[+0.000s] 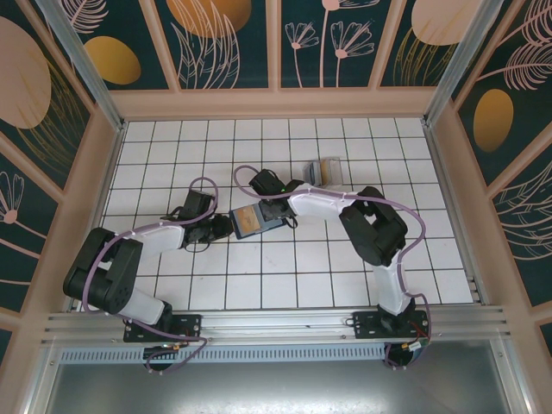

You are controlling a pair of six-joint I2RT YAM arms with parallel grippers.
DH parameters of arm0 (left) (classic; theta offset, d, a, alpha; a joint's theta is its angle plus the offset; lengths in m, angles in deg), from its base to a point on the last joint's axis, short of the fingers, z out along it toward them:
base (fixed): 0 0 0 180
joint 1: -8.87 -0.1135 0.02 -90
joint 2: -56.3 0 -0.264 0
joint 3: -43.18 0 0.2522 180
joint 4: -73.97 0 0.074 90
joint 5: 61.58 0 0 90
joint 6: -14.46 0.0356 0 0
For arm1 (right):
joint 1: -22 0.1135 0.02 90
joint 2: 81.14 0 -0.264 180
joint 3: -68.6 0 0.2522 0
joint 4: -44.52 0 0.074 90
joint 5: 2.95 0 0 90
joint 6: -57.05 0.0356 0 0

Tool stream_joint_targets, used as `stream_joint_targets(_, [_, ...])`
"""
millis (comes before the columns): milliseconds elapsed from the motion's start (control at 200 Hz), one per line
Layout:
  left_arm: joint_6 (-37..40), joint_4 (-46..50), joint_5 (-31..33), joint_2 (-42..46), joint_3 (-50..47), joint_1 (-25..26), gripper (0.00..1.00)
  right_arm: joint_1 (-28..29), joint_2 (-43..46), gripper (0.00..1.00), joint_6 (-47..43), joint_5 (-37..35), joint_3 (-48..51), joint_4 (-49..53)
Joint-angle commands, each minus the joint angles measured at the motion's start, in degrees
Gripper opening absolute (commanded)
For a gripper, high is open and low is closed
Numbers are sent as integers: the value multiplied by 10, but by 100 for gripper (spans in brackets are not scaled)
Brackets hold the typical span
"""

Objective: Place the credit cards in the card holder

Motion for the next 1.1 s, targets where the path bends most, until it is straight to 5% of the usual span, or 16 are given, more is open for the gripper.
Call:
stream_joint_targets(0, [-3,-3,-11,-13,7,-1,30,3,-2,55,-9,-44,2,26])
stream_joint_targets(370, [-10,-15,-19,-9,3,-1,30,-25,57,30,1,-24,51,-1])
stream_joint_targets(515, [-9,-37,-53,-7,1,-1,32,-50,70,14,7,76,81,-44])
stream_joint_targets(826, [-54,-141,-136,-22,-6,-1,36,-70,63,10,82,313,143,-167])
stream_joint_targets(1096, [-45,-120,-123,8,17,-1,32,-66,53,9,116,369,152,-217])
